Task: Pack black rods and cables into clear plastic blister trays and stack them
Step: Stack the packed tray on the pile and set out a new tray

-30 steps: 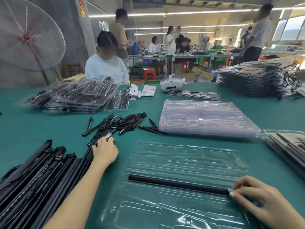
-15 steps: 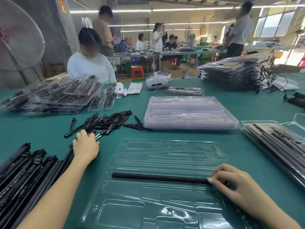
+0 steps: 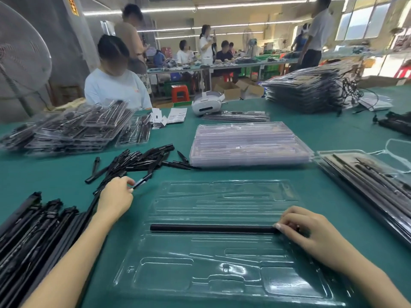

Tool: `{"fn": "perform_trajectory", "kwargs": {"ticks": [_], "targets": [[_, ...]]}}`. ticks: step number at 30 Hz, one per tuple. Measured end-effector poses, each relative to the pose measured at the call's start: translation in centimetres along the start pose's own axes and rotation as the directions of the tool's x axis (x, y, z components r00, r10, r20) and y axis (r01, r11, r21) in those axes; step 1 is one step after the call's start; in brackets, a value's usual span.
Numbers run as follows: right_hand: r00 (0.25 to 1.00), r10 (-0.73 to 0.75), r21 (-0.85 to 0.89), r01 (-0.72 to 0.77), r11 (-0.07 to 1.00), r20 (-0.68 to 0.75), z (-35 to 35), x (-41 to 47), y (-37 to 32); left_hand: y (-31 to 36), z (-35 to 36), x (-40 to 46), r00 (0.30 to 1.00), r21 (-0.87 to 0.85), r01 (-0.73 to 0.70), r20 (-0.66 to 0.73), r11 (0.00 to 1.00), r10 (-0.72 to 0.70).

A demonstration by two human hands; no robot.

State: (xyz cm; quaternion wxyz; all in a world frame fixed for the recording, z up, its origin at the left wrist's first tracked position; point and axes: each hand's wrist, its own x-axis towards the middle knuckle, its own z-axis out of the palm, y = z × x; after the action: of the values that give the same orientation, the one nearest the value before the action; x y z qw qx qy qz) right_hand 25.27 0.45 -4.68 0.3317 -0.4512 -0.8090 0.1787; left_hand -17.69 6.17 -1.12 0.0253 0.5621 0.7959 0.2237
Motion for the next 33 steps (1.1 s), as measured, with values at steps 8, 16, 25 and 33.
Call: {"fn": "perform_trajectory", "kwargs": {"ticks": [8, 16, 25, 33], "targets": [[1.0, 0.0, 0.018, 0.0, 1.0, -0.006, -0.1, -0.2, -0.1, 13.3, -1.8, -11.9, 0.732, -0.488, -0.465, 0.257, 0.738, 0.631], [1.0, 0.022, 0.029, -0.021, 0.999, -0.019, -0.2, -0.3, -0.3, 14.7, 2.8, -15.6, 0.707, -0.485, -0.487, 0.268, 0.726, 0.654], [1.0, 0.021, 0.031, -0.021, 0.999, -0.011, -0.2, -0.3, -0.1, 13.8, 3.1, -16.5, 0.701, -0.489, -0.514, 0.234, 0.704, 0.674], [1.0, -0.009, -0.003, 0.009, 1.0, -0.002, -0.1, -0.2, 0.2, 14.0, 2.7, -18.1, 0.492, -0.039, -0.862, 0.181, 0.506, 0.852]]}}
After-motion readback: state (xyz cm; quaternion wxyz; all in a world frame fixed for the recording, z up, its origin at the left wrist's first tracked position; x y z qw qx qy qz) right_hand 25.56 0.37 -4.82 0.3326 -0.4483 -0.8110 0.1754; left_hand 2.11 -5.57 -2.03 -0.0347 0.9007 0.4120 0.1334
